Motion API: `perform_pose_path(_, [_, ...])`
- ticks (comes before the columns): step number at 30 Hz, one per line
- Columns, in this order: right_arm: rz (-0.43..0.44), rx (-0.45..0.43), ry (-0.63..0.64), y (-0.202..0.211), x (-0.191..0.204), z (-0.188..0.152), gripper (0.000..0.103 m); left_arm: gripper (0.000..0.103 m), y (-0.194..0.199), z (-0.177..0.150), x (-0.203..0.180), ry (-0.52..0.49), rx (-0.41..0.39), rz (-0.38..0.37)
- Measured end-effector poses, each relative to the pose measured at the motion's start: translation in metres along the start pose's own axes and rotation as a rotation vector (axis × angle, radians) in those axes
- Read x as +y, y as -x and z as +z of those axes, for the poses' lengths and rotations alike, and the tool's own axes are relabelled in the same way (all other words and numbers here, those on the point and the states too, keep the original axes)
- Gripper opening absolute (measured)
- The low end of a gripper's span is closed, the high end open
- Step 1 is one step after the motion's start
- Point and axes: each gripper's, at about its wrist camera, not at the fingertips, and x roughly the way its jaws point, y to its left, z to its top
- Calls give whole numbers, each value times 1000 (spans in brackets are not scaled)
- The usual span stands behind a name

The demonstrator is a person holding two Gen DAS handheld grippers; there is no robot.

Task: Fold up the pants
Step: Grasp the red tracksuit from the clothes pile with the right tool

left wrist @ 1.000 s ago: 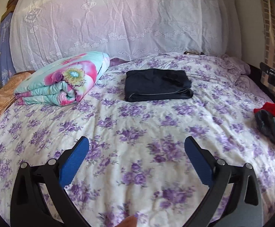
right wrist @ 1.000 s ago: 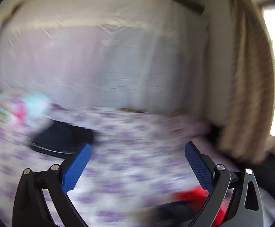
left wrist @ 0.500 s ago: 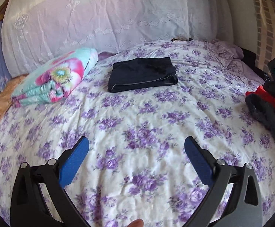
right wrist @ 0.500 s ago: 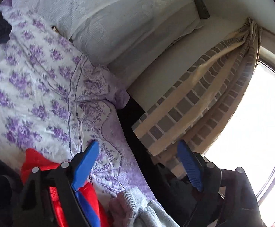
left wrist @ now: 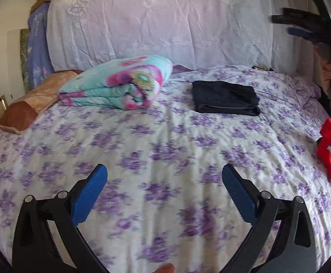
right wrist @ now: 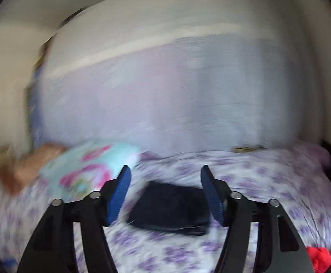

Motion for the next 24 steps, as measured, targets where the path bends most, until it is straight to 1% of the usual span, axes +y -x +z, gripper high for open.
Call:
perform_pose_path(1, [-25,11,90,-1,22,-9,77,98,3,-1,6,-10,-9,17])
perform_pose_path(2, [-126,6,226,1,37,-28,82,99,3,-1,9,-17,-12,22])
perform_pose_path(3, [-223,-6,313,2,38,-43,91,99,1,-2,10,-31,-9,17])
perform_pose_path(4, [-358,-10,407,2,28,-61,93,98,-2,-2,9,-41,-2,8])
perform_pose_path(5, [-557,11,512,-1,2,-86,93,99,-4,-4,8,-48,2,1])
perform_pose_path(6, [-641,51,536,-1,-24,-99,93,99,-8,-5,5,-52,4,-6])
perform_pose_path(7, [-721,121,521,3,-66,-113,93,98,-10,-6,1,-55,6,-17])
perform_pose_path(8, [-849,166,525,9,-110,-127,93,98,-11,-7,-1,-59,10,-25])
perform_pose_path(9, [-939,188,541,17,-139,-137,94,98,-14,-8,-7,-66,16,-35])
perform_pose_path(10, [-1034,212,564,26,-177,-148,98,98,-15,-9,-10,-72,17,-39])
perform_pose_path(11, [-1150,267,587,36,-222,-165,100,99,-16,-9,-15,-76,18,-41])
perform_pose_path(12, [-1206,315,600,39,-245,-175,100,99,-17,-9,-21,-83,20,-42])
perform_pose_path(13, [-1236,384,598,42,-276,-193,100,98,-18,-9,-25,-86,22,-42])
perform_pose_path(14, [-1203,414,572,42,-292,-205,99,98,-20,-8,-30,-86,26,-44])
perform_pose_path(15, [-1153,429,486,46,-310,-220,99,98,-21,-7,-34,-86,28,-46])
perform_pose_path(16, [-1161,423,468,46,-312,-225,100,98,-22,-6,-39,-86,32,-52])
perform_pose_path(18, [-1222,398,513,39,-319,-230,98,98,-23,-5,-45,-87,39,-55])
perform_pose_path(19, [-1233,425,510,32,-321,-230,92,98,-22,-5,-47,-88,39,-54])
perform_pose_path(20, [-1233,454,497,28,-313,-230,89,98,-20,-5,-49,-94,36,-52])
perform_pose_path(21, [-1187,486,448,28,-321,-229,83,98,-19,-5,-50,-98,32,-48])
perform_pose_path(23, [-1160,435,404,46,-316,-213,82,98,-16,-6,-49,-108,22,-39])
perform_pose_path(24, [-1122,330,364,66,-304,-195,82,98,-15,-6,-48,-113,21,-38])
